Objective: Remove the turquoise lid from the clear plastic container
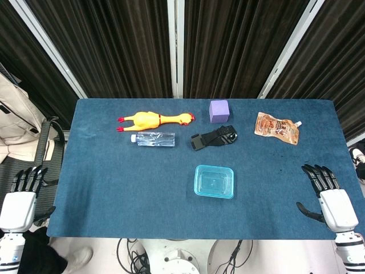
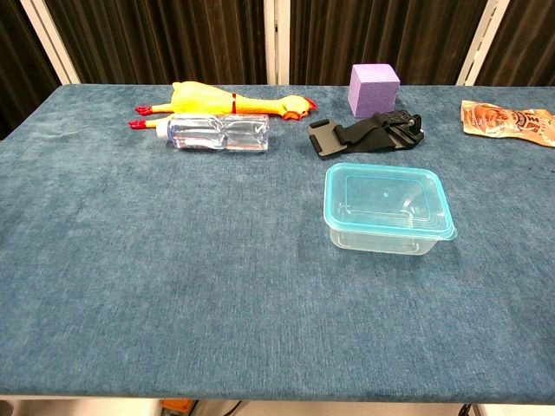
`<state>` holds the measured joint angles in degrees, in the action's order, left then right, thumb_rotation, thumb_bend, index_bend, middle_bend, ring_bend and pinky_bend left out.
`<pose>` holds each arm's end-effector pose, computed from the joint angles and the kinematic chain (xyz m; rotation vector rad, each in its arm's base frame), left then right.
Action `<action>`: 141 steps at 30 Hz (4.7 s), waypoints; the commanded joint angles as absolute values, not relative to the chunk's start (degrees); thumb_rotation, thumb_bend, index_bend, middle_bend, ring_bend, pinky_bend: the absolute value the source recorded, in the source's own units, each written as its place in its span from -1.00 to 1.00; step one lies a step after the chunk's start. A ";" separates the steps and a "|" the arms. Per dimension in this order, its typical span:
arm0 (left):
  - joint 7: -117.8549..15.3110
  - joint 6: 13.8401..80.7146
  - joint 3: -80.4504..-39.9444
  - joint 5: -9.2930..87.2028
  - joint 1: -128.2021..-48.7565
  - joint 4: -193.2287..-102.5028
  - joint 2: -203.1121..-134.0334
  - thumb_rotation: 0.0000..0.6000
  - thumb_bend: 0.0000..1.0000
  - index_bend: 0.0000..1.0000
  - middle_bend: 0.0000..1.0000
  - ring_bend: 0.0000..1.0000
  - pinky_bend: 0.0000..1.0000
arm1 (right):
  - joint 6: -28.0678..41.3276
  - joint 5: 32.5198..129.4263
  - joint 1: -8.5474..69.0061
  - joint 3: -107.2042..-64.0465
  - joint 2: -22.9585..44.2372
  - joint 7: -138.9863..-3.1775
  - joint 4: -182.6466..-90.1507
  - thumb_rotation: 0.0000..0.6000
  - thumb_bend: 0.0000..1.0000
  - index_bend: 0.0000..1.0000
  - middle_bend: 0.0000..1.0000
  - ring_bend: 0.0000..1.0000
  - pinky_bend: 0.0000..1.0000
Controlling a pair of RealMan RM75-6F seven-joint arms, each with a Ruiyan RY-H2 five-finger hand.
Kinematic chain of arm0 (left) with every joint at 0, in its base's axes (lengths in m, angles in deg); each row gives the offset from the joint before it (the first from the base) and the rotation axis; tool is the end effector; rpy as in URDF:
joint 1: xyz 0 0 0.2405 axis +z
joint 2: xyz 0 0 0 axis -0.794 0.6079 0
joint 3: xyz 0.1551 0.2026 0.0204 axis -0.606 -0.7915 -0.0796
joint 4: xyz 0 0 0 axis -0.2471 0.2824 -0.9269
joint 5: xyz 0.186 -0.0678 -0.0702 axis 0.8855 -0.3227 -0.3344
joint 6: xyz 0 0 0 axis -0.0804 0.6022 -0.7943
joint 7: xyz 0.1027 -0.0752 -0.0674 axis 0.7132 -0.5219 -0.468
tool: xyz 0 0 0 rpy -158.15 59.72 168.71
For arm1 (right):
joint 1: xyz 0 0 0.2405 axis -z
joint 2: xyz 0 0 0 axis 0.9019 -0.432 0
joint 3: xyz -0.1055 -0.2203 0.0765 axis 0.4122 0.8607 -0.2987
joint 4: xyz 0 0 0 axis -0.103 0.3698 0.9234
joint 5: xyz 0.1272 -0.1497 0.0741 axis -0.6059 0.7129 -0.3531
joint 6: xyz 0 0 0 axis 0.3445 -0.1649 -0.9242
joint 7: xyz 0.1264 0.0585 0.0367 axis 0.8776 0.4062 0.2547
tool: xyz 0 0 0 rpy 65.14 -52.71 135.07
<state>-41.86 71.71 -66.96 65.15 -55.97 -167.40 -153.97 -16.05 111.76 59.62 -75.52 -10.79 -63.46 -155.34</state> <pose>-0.3044 0.1676 0.1386 -1.4008 -0.8075 -0.8458 -0.2960 -0.1694 0.1598 1.4643 -0.9780 1.0571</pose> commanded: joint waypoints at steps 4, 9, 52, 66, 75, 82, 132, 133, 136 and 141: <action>-41.35 71.01 -66.74 64.55 -56.18 -167.62 -154.02 1.00 -0.96 -0.86 -0.94 -1.00 -1.00 | -14.79 111.42 58.99 -75.63 -10.63 -63.73 -155.31 1.00 -0.73 -0.99 -0.85 -1.00 -1.00; -41.03 70.96 -66.93 64.61 -56.04 -167.71 -154.11 1.00 -0.96 -0.86 -0.94 -1.00 -1.00 | -13.66 111.31 58.20 -75.84 -10.28 -63.86 -155.05 1.00 -0.72 -0.99 -0.85 -1.00 -1.00; -42.58 63.45 -66.16 65.29 -62.06 -167.30 -153.29 1.00 -0.96 -0.86 -0.94 -1.00 -1.00 | 16.35 104.15 23.78 -86.82 29.77 -71.84 -128.37 1.00 -0.95 -1.00 -1.00 -1.00 -1.00; -47.89 45.98 -62.66 71.48 -79.18 -168.78 -153.94 1.00 -0.96 -0.86 -0.94 -1.00 -1.00 | 6.76 104.81 33.11 -81.26 5.65 -77.94 -150.80 1.00 -0.92 -1.00 -1.00 -1.00 -1.00; -45.07 24.62 -56.84 61.58 -95.66 -170.47 -160.51 1.00 -0.96 -0.94 -0.99 -1.00 -1.00 | -4.14 107.92 39.63 -80.22 -3.20 -76.63 -157.39 1.00 -0.92 -1.00 -1.00 -1.00 -1.00; -38.40 16.65 -54.37 48.30 -103.51 -169.86 -164.19 1.00 -0.96 -0.98 -1.00 -1.00 -1.00 | -5.25 108.90 40.96 -79.25 -3.67 -74.80 -156.62 1.00 -0.92 -1.00 -1.00 -1.00 -1.00; -30.63 22.85 -63.56 11.83 -121.98 -161.97 -174.88 1.00 -0.96 -0.63 -0.52 -0.76 -0.66 | -2.89 116.43 35.17 -77.78 21.91 -62.30 -135.81 1.00 -0.92 -1.00 -1.00 -1.00 -1.00; -30.50 22.99 -63.58 11.58 -122.07 -162.10 -174.91 1.00 -0.96 -0.63 -0.52 -0.75 -0.66 | -2.98 116.59 34.75 -77.95 23.28 -61.96 -134.41 1.00 -0.92 -1.00 -1.00 -1.00 -1.00; -30.45 23.49 -63.46 11.12 -122.11 -162.56 -174.97 1.00 -0.96 -0.63 -0.52 -0.76 -0.66 | -3.36 116.98 33.63 -78.48 26.39 -61.19 -130.90 1.00 -0.91 -1.00 -1.00 -1.00 -1.00; -30.49 23.96 -63.34 11.07 -122.04 -162.98 -175.03 1.00 -0.96 -0.63 -0.52 -0.76 -0.66 | -3.83 117.71 31.83 -78.72 30.31 -58.88 -125.66 1.00 -0.92 -1.00 -1.00 -1.00 -1.00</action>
